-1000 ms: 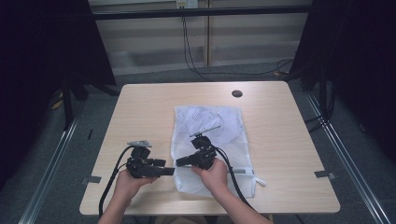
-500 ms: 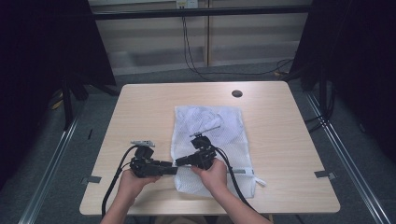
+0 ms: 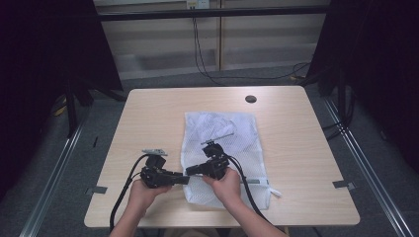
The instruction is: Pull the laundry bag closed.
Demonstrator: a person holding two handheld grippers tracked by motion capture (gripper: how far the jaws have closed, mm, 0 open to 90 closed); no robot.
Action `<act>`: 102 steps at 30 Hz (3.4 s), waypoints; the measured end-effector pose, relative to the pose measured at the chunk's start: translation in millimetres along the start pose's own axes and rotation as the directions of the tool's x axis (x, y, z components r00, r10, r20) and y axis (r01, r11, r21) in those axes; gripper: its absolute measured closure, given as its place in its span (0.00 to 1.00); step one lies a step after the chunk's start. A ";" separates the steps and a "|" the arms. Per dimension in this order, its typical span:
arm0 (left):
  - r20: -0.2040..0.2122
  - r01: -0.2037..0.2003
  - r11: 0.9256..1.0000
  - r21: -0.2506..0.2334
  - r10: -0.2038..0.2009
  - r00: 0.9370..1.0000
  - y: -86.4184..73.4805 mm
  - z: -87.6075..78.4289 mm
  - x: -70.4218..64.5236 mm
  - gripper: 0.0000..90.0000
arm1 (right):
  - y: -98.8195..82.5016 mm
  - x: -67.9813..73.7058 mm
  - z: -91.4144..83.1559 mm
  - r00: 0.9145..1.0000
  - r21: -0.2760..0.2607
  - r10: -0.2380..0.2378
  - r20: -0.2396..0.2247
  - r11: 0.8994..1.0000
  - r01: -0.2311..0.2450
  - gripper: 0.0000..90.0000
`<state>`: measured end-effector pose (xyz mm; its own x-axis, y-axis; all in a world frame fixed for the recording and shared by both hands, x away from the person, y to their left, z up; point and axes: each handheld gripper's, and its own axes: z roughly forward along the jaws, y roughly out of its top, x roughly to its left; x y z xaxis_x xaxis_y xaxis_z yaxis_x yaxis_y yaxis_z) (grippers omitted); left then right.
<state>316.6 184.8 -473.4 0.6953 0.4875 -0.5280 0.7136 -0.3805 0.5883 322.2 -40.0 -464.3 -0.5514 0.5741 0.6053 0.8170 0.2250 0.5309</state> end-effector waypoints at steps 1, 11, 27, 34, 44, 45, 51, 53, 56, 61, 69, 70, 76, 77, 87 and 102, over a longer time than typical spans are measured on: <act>-0.001 0.000 1.000 0.000 0.000 1.000 0.1 0.2 0.1 0.77 | 0.0 0.0 0.1 1.000 -0.001 -0.002 -0.001 1.000 0.002 0.95; -0.026 0.011 1.000 0.002 -0.011 1.000 0.5 -1.8 0.4 0.97 | 0.4 0.3 -2.3 1.000 -0.006 -0.002 -0.006 1.000 0.002 0.96; -0.028 0.033 0.999 -0.001 -0.033 0.999 1.2 -3.6 -1.1 0.98 | -0.5 -0.3 -5.6 1.000 0.003 -0.002 -0.008 1.000 0.002 0.96; -0.025 0.038 0.999 0.003 -0.038 0.999 0.7 -2.7 -0.7 0.98 | -1.4 -2.1 -4.8 1.000 0.007 0.003 -0.009 1.000 -0.002 0.96; -0.006 0.018 1.000 0.017 -0.018 1.000 1.6 2.9 -2.0 0.85 | -0.3 -3.4 -5.7 1.000 0.005 0.004 -0.015 1.000 -0.004 0.96; -0.004 0.015 1.000 0.017 -0.015 1.000 1.7 3.9 -2.1 0.84 | -0.2 -3.2 -5.7 1.000 0.004 0.006 -0.019 1.000 -0.006 0.96; 0.005 0.022 1.000 0.017 -0.022 1.000 2.5 9.3 -2.9 0.85 | 0.1 -2.1 -5.8 1.000 0.000 0.005 -0.026 1.000 -0.005 0.96; -0.001 0.020 1.000 0.020 -0.020 1.000 2.4 11.4 -3.4 0.86 | 0.0 -1.8 -5.7 1.000 -0.001 0.003 -0.026 1.000 -0.003 0.96; -0.012 0.022 1.000 0.012 -0.022 1.000 2.3 10.5 -2.7 0.96 | 0.1 -1.7 -6.0 1.000 -0.002 0.004 -0.025 1.000 -0.004 0.96; 0.008 0.045 0.999 -0.004 -0.045 0.999 2.3 7.5 -1.8 0.98 | 0.1 -1.0 -8.8 1.000 -0.009 0.001 -0.028 1.000 -0.002 0.96; 0.007 0.055 0.998 -0.023 -0.055 0.998 0.7 2.3 0.7 0.98 | -1.0 -6.0 -16.1 1.000 -0.002 0.005 -0.009 1.000 -0.005 0.97; 0.007 0.061 0.998 -0.019 -0.060 0.998 0.8 2.8 -0.1 0.98 | -1.4 -6.1 -16.4 1.000 -0.006 0.004 -0.014 1.000 -0.004 0.97; 0.007 0.069 0.997 -0.027 -0.069 0.998 0.4 1.7 0.3 0.98 | -3.4 -8.6 -19.6 1.000 0.002 -0.002 0.005 1.000 0.002 0.97; 0.007 0.068 0.997 -0.035 -0.068 0.998 0.2 0.9 0.6 0.98 | -4.0 -11.0 -21.1 1.000 -0.003 -0.003 0.005 1.000 0.003 0.97; 0.007 0.074 0.996 -0.040 -0.074 0.997 0.0 0.2 0.0 0.98 | -7.9 -18.4 -31.3 1.000 -0.005 0.013 0.015 1.000 -0.013 0.97; 0.014 0.076 0.997 -0.034 -0.076 0.997 -0.2 -1.3 0.7 0.98 | -10.4 -26.6 -39.8 1.000 -0.001 0.017 0.019 1.000 -0.017 0.97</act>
<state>316.9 186.2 -473.1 0.6403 0.5043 -0.5794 0.7612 -0.3156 0.5665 321.7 -88.9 -462.3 -0.5340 0.5929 0.6028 0.8263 0.2148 0.5207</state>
